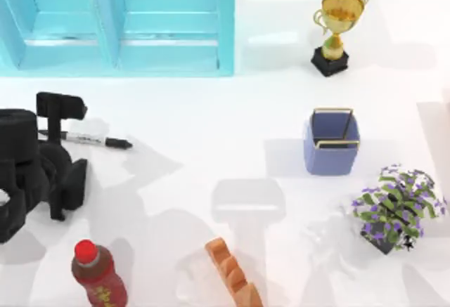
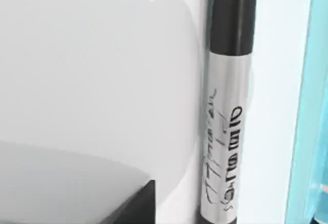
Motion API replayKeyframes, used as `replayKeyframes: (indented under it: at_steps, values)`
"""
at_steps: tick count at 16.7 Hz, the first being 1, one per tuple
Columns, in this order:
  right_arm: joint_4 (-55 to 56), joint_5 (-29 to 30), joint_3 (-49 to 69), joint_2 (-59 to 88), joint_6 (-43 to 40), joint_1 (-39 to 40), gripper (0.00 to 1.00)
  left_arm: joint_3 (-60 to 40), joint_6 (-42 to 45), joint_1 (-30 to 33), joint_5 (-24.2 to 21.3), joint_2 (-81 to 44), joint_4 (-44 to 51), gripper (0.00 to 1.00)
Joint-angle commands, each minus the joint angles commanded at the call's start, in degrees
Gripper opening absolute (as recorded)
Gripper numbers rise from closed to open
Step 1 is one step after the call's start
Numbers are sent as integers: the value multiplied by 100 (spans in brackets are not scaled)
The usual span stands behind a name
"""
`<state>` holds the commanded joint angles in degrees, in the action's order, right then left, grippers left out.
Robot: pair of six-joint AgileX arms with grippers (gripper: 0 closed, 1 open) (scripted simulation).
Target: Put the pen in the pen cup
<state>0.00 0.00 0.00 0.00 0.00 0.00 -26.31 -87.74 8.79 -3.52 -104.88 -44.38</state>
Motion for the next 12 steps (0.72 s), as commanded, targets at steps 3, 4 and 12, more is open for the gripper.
replayKeyframes:
  at_steps: [3,4,12]
  values:
    - [0,0,0,0,0,0,100,-570,-14,39,16,-925,-340,100]
    - [0,0,0,0,0,0,100,-727,-19,48,20,-1176,-428,100]
    - [0,0,0,0,0,0,100,-1013,-27,64,26,-1591,-581,92]
